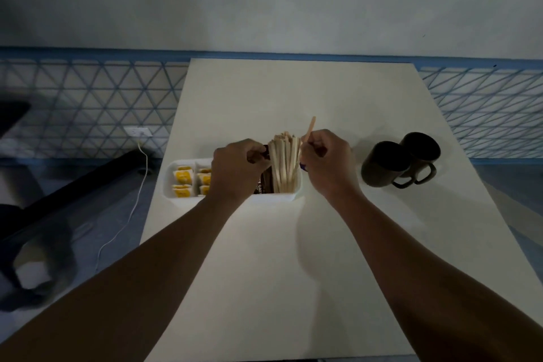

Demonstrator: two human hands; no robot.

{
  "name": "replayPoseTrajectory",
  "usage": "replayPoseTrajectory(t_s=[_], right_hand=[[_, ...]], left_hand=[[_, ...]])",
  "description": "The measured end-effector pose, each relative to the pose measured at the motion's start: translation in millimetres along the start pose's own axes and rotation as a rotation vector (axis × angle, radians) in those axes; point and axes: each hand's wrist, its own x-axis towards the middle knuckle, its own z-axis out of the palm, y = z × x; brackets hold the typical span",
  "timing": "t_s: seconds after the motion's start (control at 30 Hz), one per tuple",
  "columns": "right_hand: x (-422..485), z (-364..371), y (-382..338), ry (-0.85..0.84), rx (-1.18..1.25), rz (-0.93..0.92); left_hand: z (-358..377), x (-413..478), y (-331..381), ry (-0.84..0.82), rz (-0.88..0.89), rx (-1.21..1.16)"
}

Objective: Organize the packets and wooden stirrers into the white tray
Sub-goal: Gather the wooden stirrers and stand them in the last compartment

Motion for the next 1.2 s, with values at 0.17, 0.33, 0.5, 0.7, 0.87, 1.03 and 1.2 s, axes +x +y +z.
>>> replayPoseTrajectory(t_s=[0.17,0.33,0.5,0.7,0.87,1.03,1.2], right_hand=[[-2,22,3,-0.066,-0.094,-0.004],[-8,36,18,-0.087,-0.186,-0.005],[-9,45,31,-0.079,-0.258,0.02],[-9,49,34,-0.068,-0.258,0.049],[-9,48,35,-0.055,-0.23,0.031],[-7,40,35,-0.078,-0.209,0.026],[-6,29,35,-0.083,-0.189,0.048]], left_hand=[[-15,13,-19,0.013,-0.015,-0.02],[-17,17,-38,-0.074,-0.037,0.056],[-18,20,-49,-0.186,-0.031,0.029],[-14,21,-55,-0.267,0.016,0.043],[-14,24,-54,-0.257,-0.006,0.023],[-19,22,-54,-0.223,-0.03,0.009],[-30,18,-53,-0.152,-0.091,-0.027]])
